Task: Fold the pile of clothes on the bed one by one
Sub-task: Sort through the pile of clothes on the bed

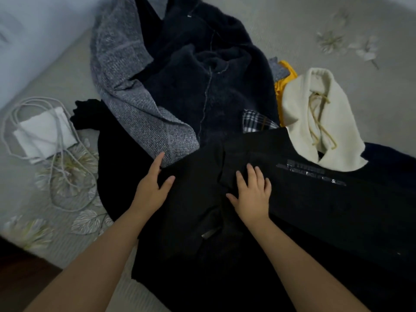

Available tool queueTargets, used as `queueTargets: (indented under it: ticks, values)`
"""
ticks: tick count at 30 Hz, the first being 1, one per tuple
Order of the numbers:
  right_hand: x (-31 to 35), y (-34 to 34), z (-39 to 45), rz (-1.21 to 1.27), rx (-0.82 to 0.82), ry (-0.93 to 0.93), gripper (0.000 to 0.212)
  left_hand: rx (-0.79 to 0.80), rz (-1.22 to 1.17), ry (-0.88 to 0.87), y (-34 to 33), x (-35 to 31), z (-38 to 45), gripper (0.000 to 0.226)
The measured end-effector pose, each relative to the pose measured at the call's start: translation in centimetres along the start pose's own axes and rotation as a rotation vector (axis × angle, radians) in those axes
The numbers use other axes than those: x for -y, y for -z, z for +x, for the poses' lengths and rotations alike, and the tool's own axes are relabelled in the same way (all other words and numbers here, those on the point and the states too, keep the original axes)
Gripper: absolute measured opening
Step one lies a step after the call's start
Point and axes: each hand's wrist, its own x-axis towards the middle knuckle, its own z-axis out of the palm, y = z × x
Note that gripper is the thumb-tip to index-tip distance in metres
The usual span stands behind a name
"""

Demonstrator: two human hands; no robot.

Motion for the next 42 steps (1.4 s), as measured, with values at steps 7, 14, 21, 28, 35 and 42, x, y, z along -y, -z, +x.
queueTargets:
  ticks: [7, 14, 21, 28, 35, 42]
  values:
    - [0.8, 1.6, -1.0, 0.343, -0.402, 0.156, 0.026, -0.018, 0.097, -0.165, 1.5, -1.8, -0.2, 0.057]
    - [1.7, -1.0, -3.4, 0.167, 0.005, 0.22, 0.039, -0.128, 0.716, -0.32, 5.3, -5.8, 4.0, 0.069]
    - [-0.4, -3.0, -3.6, 0.159, 0.189, 0.249, 0.05, -0.192, 0.059, 0.1, 3.8, 0.0, -1.7, 0.068]
    - [0.3, -2.9, -3.8, 0.136, 0.204, 0.217, 0.05, -0.268, -0.077, 0.273, 3.6, 2.9, -7.2, 0.068]
    - [-0.1, -0.1, -4.4, 0.498, 0.204, 0.194, 0.048, -0.477, -0.155, 0.051, 3.9, -4.8, -4.3, 0.058]
    - [-8.9, 4.9, -9.3, 0.815, -0.304, -0.234, 0.03, -0.049, -0.35, -0.209, -5.1, -17.1, -2.2, 0.069]
